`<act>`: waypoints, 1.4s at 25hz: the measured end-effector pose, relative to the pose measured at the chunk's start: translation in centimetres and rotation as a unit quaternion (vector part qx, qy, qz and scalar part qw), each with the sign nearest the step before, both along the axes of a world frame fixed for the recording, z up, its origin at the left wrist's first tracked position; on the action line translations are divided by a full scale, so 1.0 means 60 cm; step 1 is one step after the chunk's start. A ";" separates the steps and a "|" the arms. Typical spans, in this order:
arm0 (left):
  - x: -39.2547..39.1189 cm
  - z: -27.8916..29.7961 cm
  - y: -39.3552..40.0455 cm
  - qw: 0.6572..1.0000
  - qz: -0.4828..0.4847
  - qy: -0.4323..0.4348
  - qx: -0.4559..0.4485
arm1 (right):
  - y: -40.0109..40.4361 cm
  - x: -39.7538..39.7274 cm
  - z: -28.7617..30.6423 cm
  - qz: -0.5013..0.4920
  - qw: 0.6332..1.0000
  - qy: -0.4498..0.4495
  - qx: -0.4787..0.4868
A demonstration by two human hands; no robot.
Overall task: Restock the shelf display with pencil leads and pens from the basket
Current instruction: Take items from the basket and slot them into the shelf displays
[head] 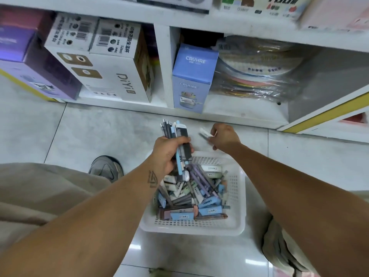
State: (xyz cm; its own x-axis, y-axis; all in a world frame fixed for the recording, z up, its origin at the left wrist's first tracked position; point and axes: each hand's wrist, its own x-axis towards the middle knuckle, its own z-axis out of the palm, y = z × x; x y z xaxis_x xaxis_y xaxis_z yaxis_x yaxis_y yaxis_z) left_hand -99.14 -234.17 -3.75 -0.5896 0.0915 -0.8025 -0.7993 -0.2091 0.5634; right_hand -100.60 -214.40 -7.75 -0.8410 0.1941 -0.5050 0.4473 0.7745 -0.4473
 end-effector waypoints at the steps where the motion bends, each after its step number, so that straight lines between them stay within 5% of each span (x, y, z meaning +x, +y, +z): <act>1: 0.001 0.016 -0.002 1.000 -0.018 -0.003 -0.005 | 0.001 0.008 0.024 -0.052 0.994 0.011 -0.091; 3: 0.001 0.052 -0.006 0.998 -0.066 -0.013 -0.013 | 0.006 0.023 0.075 -0.120 0.969 0.018 -0.216; 7: -0.004 0.166 -0.012 0.981 -0.194 -0.009 -0.018 | 0.026 0.043 0.228 -0.101 0.944 0.034 -0.313; 15: -0.014 0.442 -0.025 0.946 -0.316 0.067 -0.011 | 0.040 0.065 0.520 0.030 0.939 0.161 -0.301; 23: -0.059 0.610 -0.056 0.977 -0.163 0.137 0.028 | -0.014 0.000 0.676 0.054 0.919 0.344 -0.185; 35: -0.162 0.625 -0.090 0.983 -0.044 0.178 0.012 | -0.044 -0.112 0.668 0.011 0.914 0.362 -0.181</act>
State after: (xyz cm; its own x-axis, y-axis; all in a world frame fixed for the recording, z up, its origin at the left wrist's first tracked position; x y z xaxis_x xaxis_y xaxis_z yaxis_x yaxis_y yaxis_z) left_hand -108.87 -239.60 33.75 -0.8221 0.1700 -0.5434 -0.5674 -0.1648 0.8068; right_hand -107.34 -217.07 32.31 -0.9820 0.1036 0.1582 -0.0816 0.5227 -0.8486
